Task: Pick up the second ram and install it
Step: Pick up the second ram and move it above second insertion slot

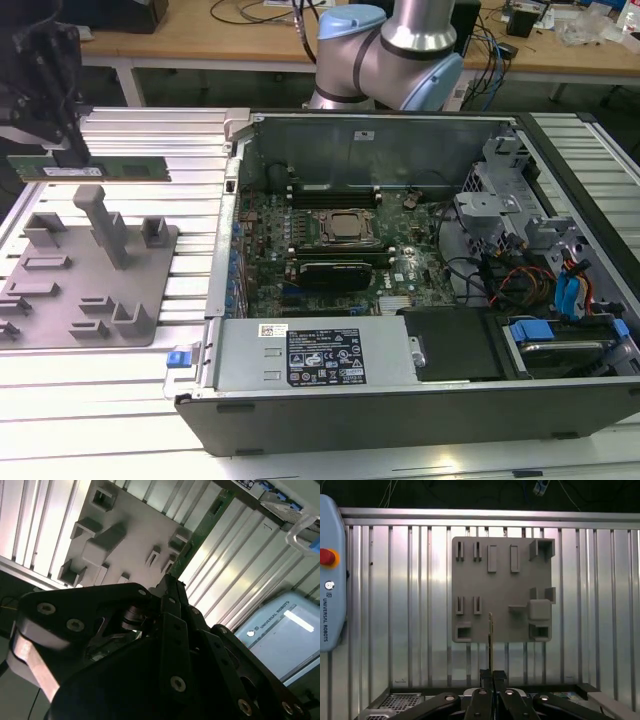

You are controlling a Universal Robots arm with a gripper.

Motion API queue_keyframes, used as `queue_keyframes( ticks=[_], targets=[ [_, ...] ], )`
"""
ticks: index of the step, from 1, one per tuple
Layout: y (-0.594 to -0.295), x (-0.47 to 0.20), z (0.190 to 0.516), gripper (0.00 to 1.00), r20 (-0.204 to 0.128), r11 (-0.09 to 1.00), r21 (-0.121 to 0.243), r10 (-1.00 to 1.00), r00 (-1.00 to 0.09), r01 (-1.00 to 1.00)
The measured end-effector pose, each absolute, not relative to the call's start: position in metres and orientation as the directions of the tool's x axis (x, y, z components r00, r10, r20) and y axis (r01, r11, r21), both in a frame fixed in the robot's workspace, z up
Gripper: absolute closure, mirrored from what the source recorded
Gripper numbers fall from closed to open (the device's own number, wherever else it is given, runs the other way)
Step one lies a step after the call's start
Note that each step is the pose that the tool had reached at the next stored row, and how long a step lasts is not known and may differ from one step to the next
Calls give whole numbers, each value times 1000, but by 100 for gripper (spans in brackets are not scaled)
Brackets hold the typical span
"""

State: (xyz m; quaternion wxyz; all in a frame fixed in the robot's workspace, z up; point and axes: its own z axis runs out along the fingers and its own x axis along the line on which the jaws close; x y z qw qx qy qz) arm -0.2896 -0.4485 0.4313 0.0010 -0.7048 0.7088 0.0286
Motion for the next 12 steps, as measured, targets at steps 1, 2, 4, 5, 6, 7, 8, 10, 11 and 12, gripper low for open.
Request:
queue_keyframes(
  ticks=[1,2,4,5,6,7,8,10,11,12],
  targets=[
    [-449,-287,431,91,-42,5,39,-999,-6,-999],
    [-449,-284,431,91,-42,5,39,-999,-6,-999],
    [-449,-278,431,91,-42,5,39,-999,-6,-999],
    [-448,-272,431,91,-42,5,39,-999,-6,-999],
    [-448,-267,431,91,-42,5,39,-999,-6,-999],
    [-448,-263,431,91,-42,5,39,-999,-6,-999],
    [-449,-261,431,91,-42,5,39,-999,-6,-999],
    [-449,-256,431,91,-42,5,39,-999,-6,-999],
    [-449,-252,431,91,-42,5,39,-999,-6,-999],
    [-449,-248,431,91,-42,5,39,-999,-6,-999]
  ],
)
